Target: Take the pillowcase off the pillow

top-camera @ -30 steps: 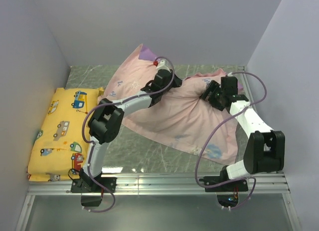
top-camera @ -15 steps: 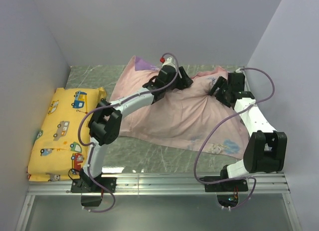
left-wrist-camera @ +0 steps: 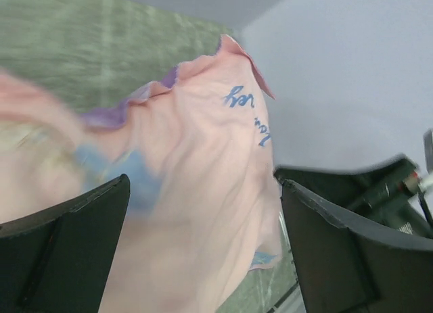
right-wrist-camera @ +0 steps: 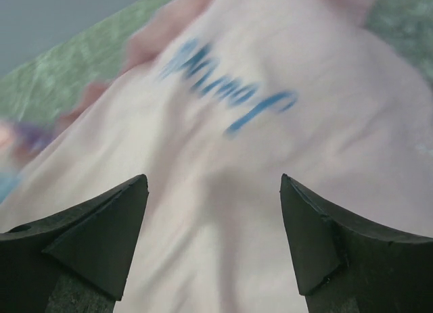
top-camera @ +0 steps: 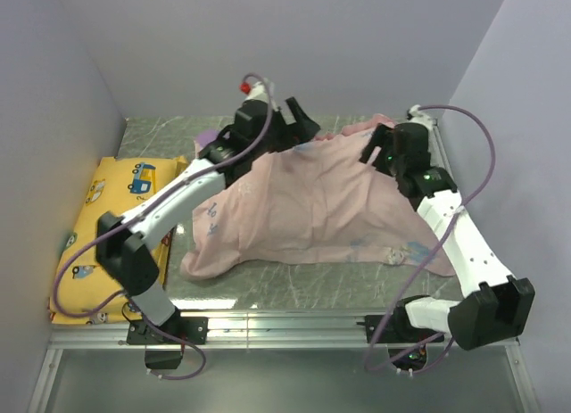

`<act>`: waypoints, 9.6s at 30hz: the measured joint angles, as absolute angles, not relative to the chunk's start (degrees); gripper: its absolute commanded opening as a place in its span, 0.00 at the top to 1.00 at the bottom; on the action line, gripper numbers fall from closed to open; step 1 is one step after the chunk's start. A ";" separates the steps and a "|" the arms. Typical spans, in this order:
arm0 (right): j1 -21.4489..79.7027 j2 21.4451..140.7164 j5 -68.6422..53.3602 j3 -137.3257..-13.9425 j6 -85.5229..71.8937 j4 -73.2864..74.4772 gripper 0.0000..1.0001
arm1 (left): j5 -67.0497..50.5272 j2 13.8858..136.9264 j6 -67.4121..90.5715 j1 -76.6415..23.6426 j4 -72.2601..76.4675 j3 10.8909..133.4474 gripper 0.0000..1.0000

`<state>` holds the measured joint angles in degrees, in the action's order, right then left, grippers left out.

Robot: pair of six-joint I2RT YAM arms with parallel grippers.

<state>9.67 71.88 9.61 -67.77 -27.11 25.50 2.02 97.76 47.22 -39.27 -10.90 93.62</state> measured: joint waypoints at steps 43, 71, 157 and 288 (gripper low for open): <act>46.00 86.30 34.61 -76.09 -26.98 30.65 1.00 | 3.68 62.00 53.23 -12.69 -4.95 39.55 1.00; 36.71 80.12 25.32 -55.48 -28.73 15.68 1.00 | 11.00 69.38 40.29 -27.00 -19.03 65.49 0.29; 60.25 102.91 27.22 -82.19 -13.63 24.43 0.05 | 10.59 60.58 59.46 -30.22 3.01 26.76 0.99; 42.48 87.64 2.96 -69.87 -37.63 12.82 1.00 | -1.37 58.19 61.08 -30.41 -0.56 36.49 0.55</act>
